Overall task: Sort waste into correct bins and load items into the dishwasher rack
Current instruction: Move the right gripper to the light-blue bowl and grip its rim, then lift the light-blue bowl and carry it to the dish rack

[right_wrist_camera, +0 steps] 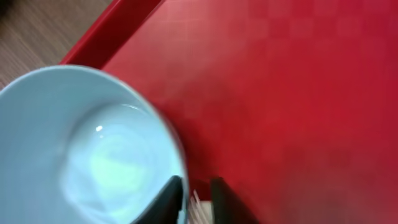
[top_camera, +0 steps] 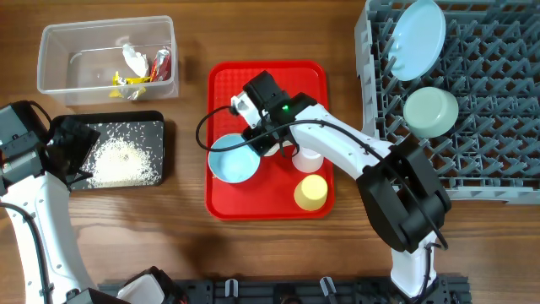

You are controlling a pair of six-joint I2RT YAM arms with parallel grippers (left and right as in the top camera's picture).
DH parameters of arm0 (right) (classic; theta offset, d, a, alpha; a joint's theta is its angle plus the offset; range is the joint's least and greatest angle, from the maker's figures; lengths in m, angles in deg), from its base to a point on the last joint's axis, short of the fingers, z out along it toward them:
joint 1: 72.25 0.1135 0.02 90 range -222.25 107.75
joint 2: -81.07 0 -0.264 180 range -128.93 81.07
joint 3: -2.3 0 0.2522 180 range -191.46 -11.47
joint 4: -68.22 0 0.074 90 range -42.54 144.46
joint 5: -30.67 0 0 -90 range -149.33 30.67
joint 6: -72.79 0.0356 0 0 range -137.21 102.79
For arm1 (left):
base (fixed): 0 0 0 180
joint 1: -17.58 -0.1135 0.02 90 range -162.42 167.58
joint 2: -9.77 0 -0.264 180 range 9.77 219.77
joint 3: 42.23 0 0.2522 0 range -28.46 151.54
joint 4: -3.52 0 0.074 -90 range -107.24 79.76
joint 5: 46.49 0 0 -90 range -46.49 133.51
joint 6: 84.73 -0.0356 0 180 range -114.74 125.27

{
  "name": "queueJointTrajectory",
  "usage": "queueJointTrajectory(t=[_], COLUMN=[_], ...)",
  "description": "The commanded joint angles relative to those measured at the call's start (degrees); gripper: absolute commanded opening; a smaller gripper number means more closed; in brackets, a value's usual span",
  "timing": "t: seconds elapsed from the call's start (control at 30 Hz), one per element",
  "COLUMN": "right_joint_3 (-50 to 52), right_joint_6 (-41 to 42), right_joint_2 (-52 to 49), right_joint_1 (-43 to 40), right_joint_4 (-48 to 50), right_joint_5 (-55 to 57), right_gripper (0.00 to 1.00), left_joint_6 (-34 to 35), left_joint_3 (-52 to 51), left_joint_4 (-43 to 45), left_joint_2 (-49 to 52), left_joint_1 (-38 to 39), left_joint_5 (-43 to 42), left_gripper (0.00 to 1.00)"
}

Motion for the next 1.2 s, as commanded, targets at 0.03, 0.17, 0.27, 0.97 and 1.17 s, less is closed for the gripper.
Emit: queueJointTrajectory(t=[0.03, 0.17, 0.27, 0.97, 1.17], right_joint_3=[-0.76, -2.01, -3.96, -5.11, -5.11], right_joint_6=[0.79, 3.15, 4.37, -1.16, -0.52], right_joint_2=[-0.28, 2.03, 6.80, 36.22, 36.24], right_joint_1=[0.13, -0.87, -2.21, -38.32, -51.95], right_joint_4=[0.81, -0.28, -2.16, -18.73, -23.87], right_joint_5=[0.57, -0.11, -1.42, -32.63, -20.74], right_gripper=[0.04, 0.04, 0.04, 0.04, 0.04], left_joint_6=[0.52, 0.55, 0.52, 0.52, 0.52], left_joint_3=[0.50, 0.50, 0.50, 0.50, 0.50], left_joint_4=[0.00, 0.00, 0.00, 0.00, 0.00], left_joint_2=[0.44, 0.44, 0.44, 0.44, 0.44], left_joint_1=[-0.24, -0.24, -0.24, -0.24, -0.24], left_joint_5=[-0.66, -0.66, -0.66, -0.66, -0.66], left_gripper=[1.00, 1.00, 1.00, 1.00, 1.00])
